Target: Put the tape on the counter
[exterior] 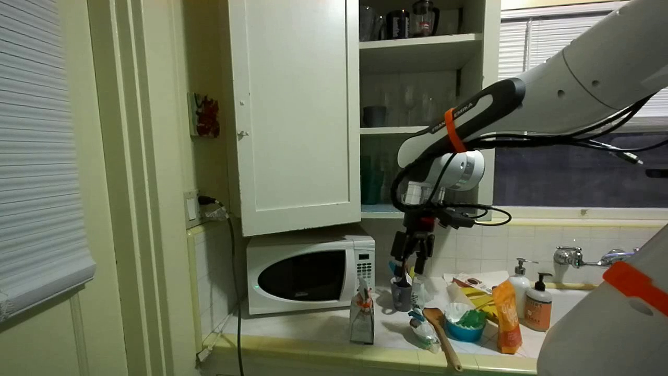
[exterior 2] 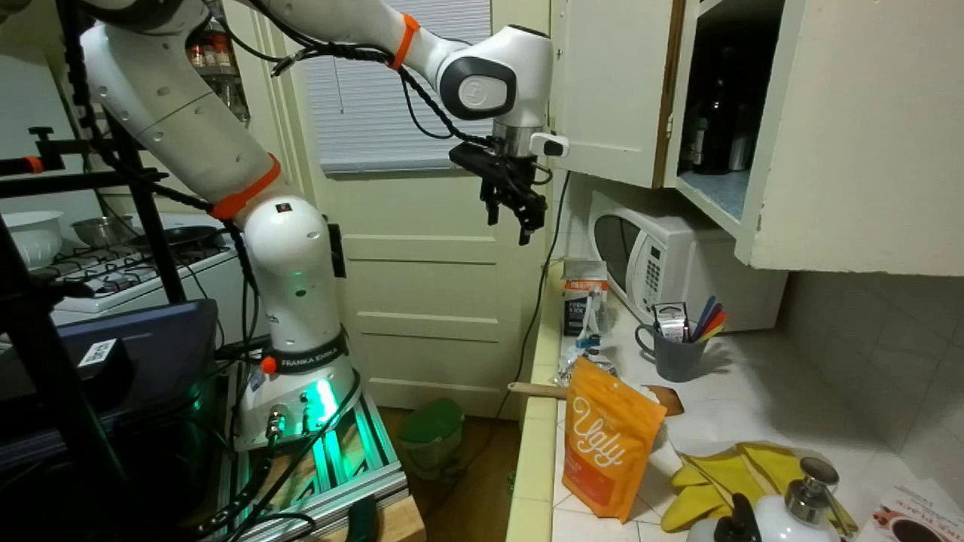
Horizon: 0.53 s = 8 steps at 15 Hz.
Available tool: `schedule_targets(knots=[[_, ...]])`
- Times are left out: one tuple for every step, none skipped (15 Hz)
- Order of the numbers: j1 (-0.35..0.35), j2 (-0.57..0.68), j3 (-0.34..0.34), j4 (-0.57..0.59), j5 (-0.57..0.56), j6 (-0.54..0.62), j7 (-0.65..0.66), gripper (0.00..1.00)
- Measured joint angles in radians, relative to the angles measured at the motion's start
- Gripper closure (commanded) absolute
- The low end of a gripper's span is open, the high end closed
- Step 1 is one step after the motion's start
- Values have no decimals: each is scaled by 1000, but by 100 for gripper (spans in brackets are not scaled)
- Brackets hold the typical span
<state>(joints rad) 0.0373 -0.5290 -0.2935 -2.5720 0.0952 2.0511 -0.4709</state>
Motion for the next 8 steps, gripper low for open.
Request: schedule_targets(knots=[[0,0,0,0,0,0,0,0],[0,0,0,0,0,0,0,0],[0,0,0,0,0,0,0,0],[0,0,0,0,0,0,0,0],[0,0,0,0,0,0,0,0],[0,0,0,0,0,0,0,0],[0,0,0,0,0,0,0,0],[-1,0,0,1,10,1,0,0]])
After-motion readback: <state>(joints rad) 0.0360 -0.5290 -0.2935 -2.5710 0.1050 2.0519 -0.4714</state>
